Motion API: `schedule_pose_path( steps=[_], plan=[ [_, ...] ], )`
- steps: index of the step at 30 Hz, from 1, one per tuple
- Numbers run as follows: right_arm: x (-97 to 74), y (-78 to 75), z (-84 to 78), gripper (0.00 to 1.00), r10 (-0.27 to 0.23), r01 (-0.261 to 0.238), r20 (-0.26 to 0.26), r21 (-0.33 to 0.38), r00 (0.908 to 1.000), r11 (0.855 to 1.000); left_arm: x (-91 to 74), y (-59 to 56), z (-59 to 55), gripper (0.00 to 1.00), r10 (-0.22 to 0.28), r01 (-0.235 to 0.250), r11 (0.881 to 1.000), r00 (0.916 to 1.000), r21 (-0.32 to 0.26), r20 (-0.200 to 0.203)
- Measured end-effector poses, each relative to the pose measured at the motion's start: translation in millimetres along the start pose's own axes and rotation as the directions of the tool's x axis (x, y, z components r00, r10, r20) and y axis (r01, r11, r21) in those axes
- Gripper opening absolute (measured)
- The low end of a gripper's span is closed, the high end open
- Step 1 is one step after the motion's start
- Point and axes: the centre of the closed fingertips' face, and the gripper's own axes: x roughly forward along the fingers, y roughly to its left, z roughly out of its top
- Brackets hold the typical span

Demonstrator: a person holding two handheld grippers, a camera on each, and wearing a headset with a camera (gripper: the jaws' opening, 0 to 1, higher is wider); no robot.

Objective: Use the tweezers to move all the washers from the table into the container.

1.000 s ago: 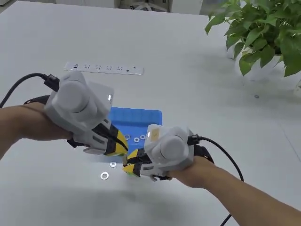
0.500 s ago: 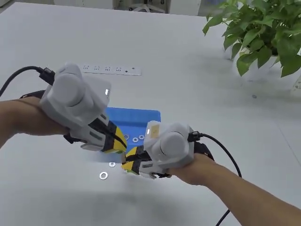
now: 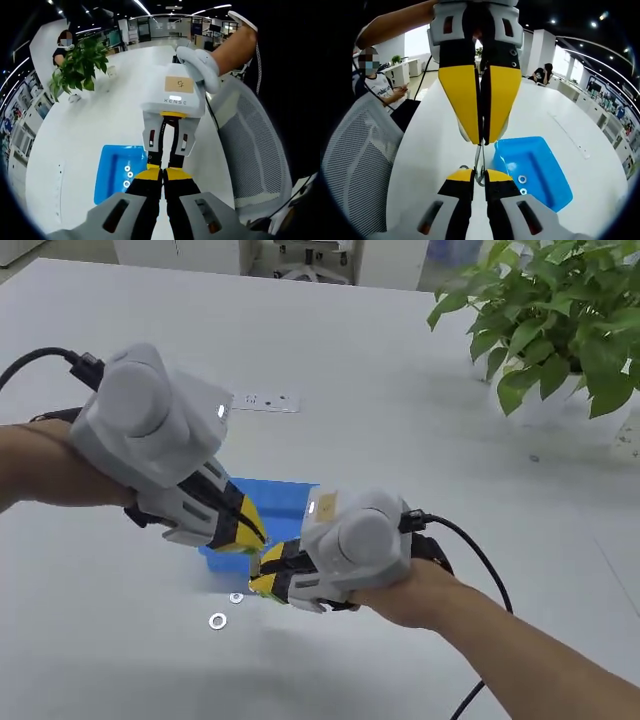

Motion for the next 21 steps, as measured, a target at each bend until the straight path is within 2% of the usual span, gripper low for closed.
schedule_pose_path(
  steps=[11, 21],
  plan=[
    [-4.0, -12.8, 15.8, 0.1, -0.011, 0.011, 0.014, -0.015, 0.9998, 1.0, -14.1, 11.9, 7.7, 0.05, 0.007, -0.007, 1.0, 0.9999, 0.017, -0.015],
    [-5.6, -29.9, 20.3, 0.1, -0.015, 0.015, 0.011, -0.03, 0.9998, 0.999, -18.2, 25.9, 10.7, 0.05, 0.019, -0.018, 1.0, 0.9997, 0.026, -0.019]
  ],
)
